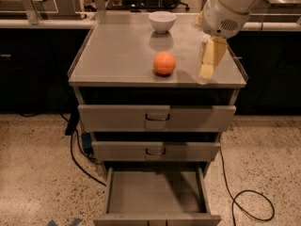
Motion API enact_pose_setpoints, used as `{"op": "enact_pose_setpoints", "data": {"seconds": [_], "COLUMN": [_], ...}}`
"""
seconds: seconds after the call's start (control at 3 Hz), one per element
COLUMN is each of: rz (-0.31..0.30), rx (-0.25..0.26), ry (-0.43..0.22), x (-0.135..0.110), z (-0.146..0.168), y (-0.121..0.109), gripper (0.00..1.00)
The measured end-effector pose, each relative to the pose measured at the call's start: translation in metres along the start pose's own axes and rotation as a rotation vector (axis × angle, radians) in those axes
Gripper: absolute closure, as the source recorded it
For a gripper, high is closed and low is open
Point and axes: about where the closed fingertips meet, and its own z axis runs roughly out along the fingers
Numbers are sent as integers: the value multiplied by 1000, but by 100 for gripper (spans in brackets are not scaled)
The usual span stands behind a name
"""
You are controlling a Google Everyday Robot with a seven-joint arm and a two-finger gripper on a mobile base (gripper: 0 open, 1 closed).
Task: Place orange into bottom drawer
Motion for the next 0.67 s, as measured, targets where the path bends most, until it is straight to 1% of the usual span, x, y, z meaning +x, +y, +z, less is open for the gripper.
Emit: {"op": "enact_pose_setpoints", "data": {"seconds": [0.33,0.67], "rz": [-89,-152], "rx": [-25,-89], "ry": [-36,-65], "x": [-35,-67], "z": [34,81], "y": [-33,-50], "gripper": [0,0]}}
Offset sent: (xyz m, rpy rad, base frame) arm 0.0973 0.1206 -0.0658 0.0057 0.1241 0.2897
